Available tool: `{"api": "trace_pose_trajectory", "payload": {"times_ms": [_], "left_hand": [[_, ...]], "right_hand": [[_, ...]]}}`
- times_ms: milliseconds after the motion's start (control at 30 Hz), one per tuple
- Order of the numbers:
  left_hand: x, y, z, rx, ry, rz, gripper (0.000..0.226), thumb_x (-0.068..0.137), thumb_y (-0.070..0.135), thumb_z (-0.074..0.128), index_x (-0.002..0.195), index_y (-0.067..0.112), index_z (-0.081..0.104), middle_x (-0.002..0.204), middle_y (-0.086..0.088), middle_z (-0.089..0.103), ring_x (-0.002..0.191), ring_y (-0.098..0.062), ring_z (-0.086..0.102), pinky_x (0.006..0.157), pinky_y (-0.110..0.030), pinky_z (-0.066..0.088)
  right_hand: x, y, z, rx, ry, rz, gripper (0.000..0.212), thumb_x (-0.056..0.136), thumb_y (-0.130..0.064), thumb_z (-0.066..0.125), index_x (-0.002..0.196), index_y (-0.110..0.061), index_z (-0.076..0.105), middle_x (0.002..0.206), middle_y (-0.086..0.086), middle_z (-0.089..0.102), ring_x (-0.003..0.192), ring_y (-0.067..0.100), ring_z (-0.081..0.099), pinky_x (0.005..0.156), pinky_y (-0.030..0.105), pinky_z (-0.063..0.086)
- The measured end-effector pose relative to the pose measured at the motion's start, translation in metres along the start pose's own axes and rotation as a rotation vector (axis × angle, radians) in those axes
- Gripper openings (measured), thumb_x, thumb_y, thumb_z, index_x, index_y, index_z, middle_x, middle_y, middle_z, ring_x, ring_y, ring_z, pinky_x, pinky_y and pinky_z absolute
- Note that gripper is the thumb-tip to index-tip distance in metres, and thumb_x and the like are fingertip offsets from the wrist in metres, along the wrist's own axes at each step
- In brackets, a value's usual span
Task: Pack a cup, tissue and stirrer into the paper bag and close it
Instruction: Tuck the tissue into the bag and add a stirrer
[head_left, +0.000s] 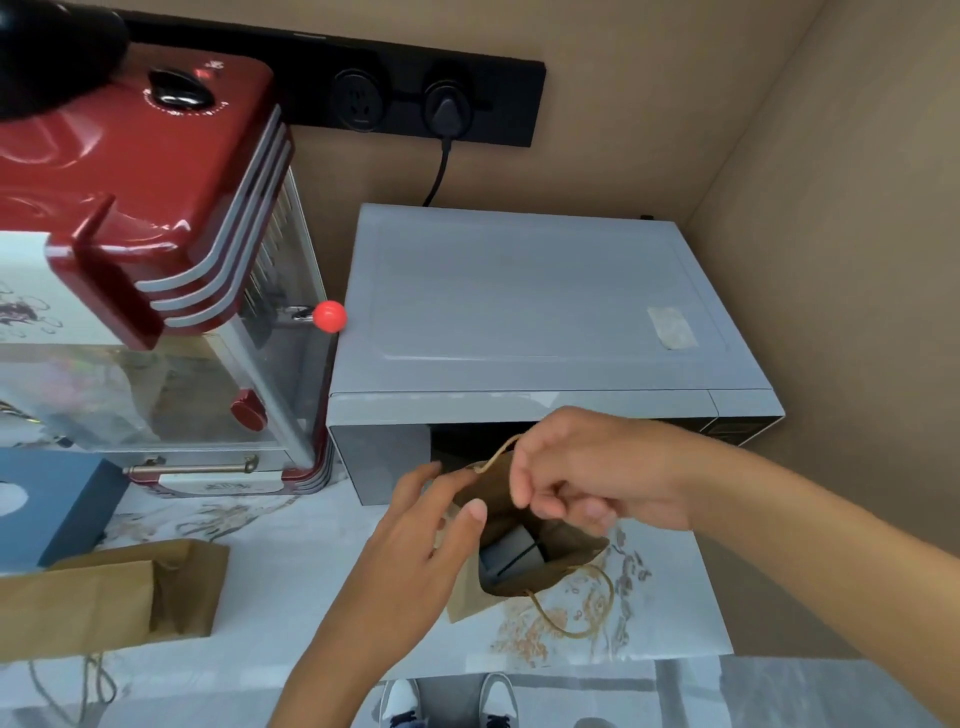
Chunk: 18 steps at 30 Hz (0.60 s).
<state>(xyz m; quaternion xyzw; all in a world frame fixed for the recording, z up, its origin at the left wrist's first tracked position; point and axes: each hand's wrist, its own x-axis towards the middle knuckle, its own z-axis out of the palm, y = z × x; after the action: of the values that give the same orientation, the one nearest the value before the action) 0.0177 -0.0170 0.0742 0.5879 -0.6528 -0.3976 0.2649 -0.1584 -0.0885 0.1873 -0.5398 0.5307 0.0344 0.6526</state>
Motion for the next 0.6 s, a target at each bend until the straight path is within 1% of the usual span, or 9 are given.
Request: {"api": "trace_pose_trajectory", "payload": {"times_ms": [100, 200, 300, 367, 433, 500, 533, 567, 600], "left_hand": [[-0.009, 0.014, -0.013, 0.044, 0.167, 0.136, 0.031, 0.09, 0.056, 0.037, 0.117, 0.051, 0.052, 0.128, 0.029, 0.035, 0.102, -0.002, 0.054, 0.078, -0.013, 0.046], [-0.014, 0.042, -0.024, 0.003, 0.15, 0.336, 0.028, 0.089, 0.04, 0.055, 0.113, 0.053, 0.054, 0.112, 0.028, 0.049, 0.075, -0.003, 0.057, 0.065, -0.004, 0.041], [-0.011, 0.067, -0.023, 0.027, 0.184, 0.492, 0.02, 0.086, 0.028, 0.057, 0.095, 0.046, 0.056, 0.087, 0.038, 0.052, 0.069, 0.015, 0.051, 0.061, 0.0, 0.037], [-0.009, 0.068, -0.026, -0.002, 0.231, 0.475, 0.008, 0.092, 0.033, 0.052, 0.089, 0.039, 0.057, 0.084, 0.032, 0.057, 0.071, 0.02, 0.053, 0.059, -0.005, 0.042], [-0.011, 0.061, -0.035, 0.007, 0.28, 0.419, 0.021, 0.093, 0.048, 0.046, 0.087, 0.038, 0.063, 0.081, 0.03, 0.064, 0.067, 0.011, 0.059, 0.057, -0.007, 0.045], [-0.016, 0.05, -0.046, -0.006, 0.273, 0.321, 0.021, 0.089, 0.05, 0.048, 0.089, 0.039, 0.066, 0.076, 0.022, 0.069, 0.059, 0.001, 0.061, 0.053, -0.005, 0.044], [-0.017, 0.043, -0.048, -0.018, 0.24, 0.27, 0.02, 0.089, 0.05, 0.048, 0.091, 0.042, 0.066, 0.072, 0.018, 0.07, 0.056, -0.002, 0.06, 0.051, -0.005, 0.044], [-0.017, 0.037, -0.048, -0.033, 0.189, 0.216, 0.018, 0.091, 0.051, 0.05, 0.091, 0.045, 0.066, 0.069, 0.015, 0.07, 0.054, -0.005, 0.06, 0.049, -0.007, 0.044], [-0.016, 0.031, -0.044, -0.043, 0.117, 0.164, 0.017, 0.089, 0.051, 0.05, 0.092, 0.048, 0.067, 0.066, 0.012, 0.07, 0.053, -0.008, 0.059, 0.047, -0.011, 0.045]], "right_hand": [[-0.034, -0.009, -0.008, 0.074, -0.031, -0.131, 0.027, 0.085, 0.002, 0.041, 0.074, -0.01, 0.062, 0.053, 0.003, 0.048, 0.036, 0.009, 0.029, 0.044, 0.026, 0.02], [-0.053, -0.028, -0.003, 0.077, -0.09, -0.299, 0.027, 0.085, 0.002, 0.04, 0.074, -0.008, 0.062, 0.053, 0.004, 0.047, 0.038, 0.011, 0.029, 0.043, 0.026, 0.021], [-0.063, -0.047, 0.006, 0.074, -0.13, -0.449, 0.025, 0.088, 0.003, 0.041, 0.082, -0.004, 0.064, 0.06, 0.011, 0.054, 0.041, 0.016, 0.044, 0.042, 0.024, 0.033], [-0.072, -0.055, 0.005, 0.132, -0.148, -0.543, 0.023, 0.096, -0.007, 0.043, 0.095, 0.003, 0.063, 0.081, 0.02, 0.066, 0.062, 0.029, 0.067, 0.047, 0.028, 0.05], [-0.082, -0.054, -0.007, 0.187, 0.006, -0.649, 0.027, 0.097, -0.016, 0.043, 0.103, 0.001, 0.064, 0.1, 0.018, 0.071, 0.088, 0.03, 0.073, 0.06, 0.035, 0.059], [-0.083, -0.042, -0.02, -0.025, 0.29, -0.692, 0.027, 0.093, -0.015, 0.044, 0.096, -0.005, 0.069, 0.092, 0.011, 0.076, 0.084, 0.024, 0.075, 0.067, 0.036, 0.061], [-0.078, -0.034, -0.021, -0.293, 0.378, -0.641, 0.025, 0.089, -0.013, 0.046, 0.09, -0.008, 0.071, 0.084, 0.009, 0.076, 0.078, 0.022, 0.075, 0.067, 0.034, 0.061], [-0.068, -0.026, -0.017, -0.58, 0.347, -0.539, 0.023, 0.087, -0.01, 0.048, 0.082, -0.011, 0.07, 0.076, 0.007, 0.074, 0.069, 0.02, 0.072, 0.063, 0.033, 0.059], [-0.054, -0.017, -0.01, -0.788, 0.227, -0.398, 0.023, 0.086, -0.006, 0.049, 0.071, -0.014, 0.066, 0.065, 0.003, 0.067, 0.058, 0.018, 0.065, 0.054, 0.03, 0.053]]}}
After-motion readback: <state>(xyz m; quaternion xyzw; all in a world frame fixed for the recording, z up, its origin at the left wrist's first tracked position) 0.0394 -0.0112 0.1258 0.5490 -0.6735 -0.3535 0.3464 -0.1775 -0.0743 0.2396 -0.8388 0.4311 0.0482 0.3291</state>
